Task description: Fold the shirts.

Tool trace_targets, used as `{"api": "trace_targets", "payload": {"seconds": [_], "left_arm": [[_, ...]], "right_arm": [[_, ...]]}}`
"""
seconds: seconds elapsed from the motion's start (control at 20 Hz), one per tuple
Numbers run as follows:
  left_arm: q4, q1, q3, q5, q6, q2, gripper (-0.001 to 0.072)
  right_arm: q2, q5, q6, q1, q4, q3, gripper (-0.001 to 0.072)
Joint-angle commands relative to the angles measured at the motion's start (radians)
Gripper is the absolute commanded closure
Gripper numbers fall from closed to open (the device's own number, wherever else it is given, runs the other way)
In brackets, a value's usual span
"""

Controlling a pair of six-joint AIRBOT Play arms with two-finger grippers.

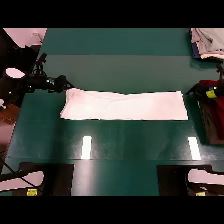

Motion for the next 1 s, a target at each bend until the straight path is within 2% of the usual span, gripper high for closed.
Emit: {"api": "trace_targets", "payload": {"seconds": [0.0,0.25,0.35,0.4,0.45,0.7,0.8,0.9,0.95], "left_arm": [[-0.007,-0.006,0.005,-0.095,0.028,-0.002,0.0680],[0.004,-0.089,0.005,-0.104,0.040,-0.003,0.0680],[0.004,-0.135,0.005,-0.083,0.043,-0.003,0.0680],[0.004,-0.155,0.005,-0.074,0.043,-0.003,0.0680],[0.004,-0.174,0.005,-0.070,0.043,-0.003,0.0680],[0.004,-0.244,0.005,-0.058,0.042,-0.003,0.0681],[0.003,-0.274,0.005,-0.036,0.041,-0.003,0.0681],[0.003,-0.311,0.005,0.002,0.031,-0.004,0.0681],[0.000,-0.332,0.006,0.033,0.025,-0.007,0.0681]], "right_arm": [[-0.005,0.047,-0.084,-0.090,0.017,-0.070,0.0184],[-0.092,0.063,-0.148,-0.118,0.035,-0.102,0.0209],[-0.126,0.066,-0.187,-0.119,0.130,-0.102,0.0213],[-0.141,0.066,-0.203,-0.118,0.177,-0.102,0.0259],[-0.155,0.065,-0.222,-0.119,0.218,-0.102,0.0273],[-0.179,0.058,-0.225,-0.106,0.251,-0.103,0.0287],[-0.179,0.060,-0.242,-0.076,0.249,-0.102,0.0491],[-0.179,0.064,-0.273,-0.050,0.251,-0.102,0.0584],[-0.177,0.077,-0.280,-0.034,0.251,-0.102,0.0691]]}}
